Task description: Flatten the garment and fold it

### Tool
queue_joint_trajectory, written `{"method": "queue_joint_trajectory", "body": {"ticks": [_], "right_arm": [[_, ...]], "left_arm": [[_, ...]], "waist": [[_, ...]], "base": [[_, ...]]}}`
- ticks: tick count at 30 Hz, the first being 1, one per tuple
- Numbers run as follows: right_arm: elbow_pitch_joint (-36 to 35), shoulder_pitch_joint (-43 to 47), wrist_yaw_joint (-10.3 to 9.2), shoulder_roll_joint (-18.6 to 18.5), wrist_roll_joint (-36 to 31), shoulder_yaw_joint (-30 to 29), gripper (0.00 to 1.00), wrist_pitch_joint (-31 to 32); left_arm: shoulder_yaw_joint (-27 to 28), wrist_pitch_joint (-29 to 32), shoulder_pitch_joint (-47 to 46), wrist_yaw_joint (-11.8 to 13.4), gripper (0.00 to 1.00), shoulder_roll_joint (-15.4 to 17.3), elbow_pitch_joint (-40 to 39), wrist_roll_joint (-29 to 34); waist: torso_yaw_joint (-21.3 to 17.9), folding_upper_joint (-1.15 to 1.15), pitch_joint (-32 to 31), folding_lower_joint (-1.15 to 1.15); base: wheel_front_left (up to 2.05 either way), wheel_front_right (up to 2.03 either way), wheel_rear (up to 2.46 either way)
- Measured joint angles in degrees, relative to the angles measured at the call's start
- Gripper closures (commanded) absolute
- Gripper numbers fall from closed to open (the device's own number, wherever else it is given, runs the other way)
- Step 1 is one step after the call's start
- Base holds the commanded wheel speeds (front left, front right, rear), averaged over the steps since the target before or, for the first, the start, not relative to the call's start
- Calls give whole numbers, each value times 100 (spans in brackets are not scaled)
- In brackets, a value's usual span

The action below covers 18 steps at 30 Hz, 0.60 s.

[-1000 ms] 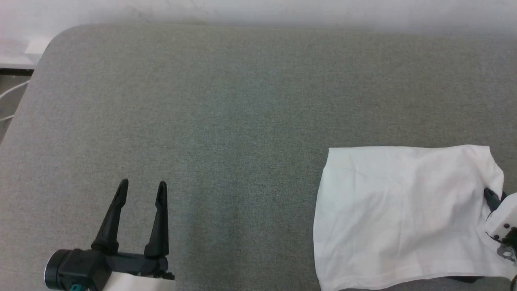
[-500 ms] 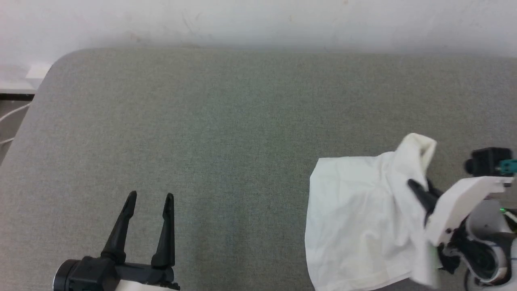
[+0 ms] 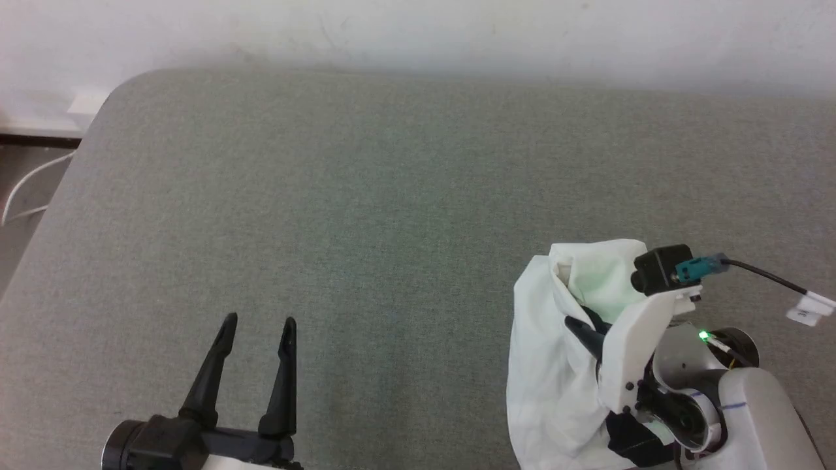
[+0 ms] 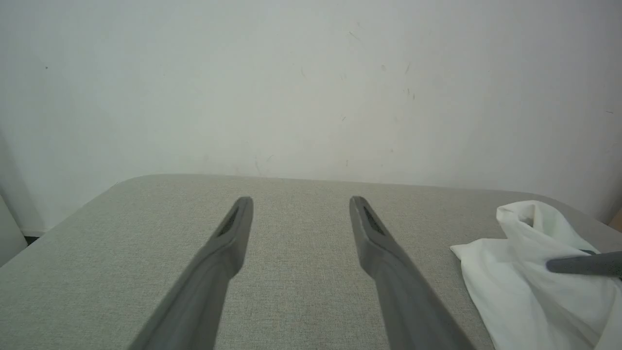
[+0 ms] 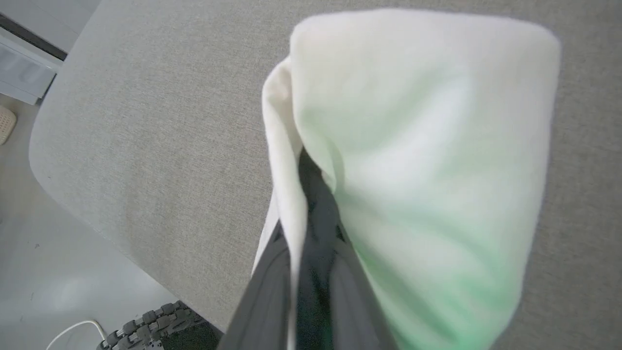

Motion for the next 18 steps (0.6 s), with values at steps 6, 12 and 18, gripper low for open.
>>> {"method": "queue_joint_trajectory", "body": {"ticks": [6,12,18], "right_arm": [[879,-452,0,15,-237,83,100,-210],[1512,-809,1,40,-560,188,100,-181],[1706,-1028,7,51,-758,283,100,53]], "left_arm": [[-57,-1,-131,-36,0,-21,35,-32],[-114,0,-276,-37,0,-37,108,-79],[-167,-1,-365,-37,0,-43,193,-155]], "waist": [[154,0,217,1],[315,0,418,1],[440,0,502,1]], "base": [[0,0,0],[0,0,0],[0,0,0]]}}
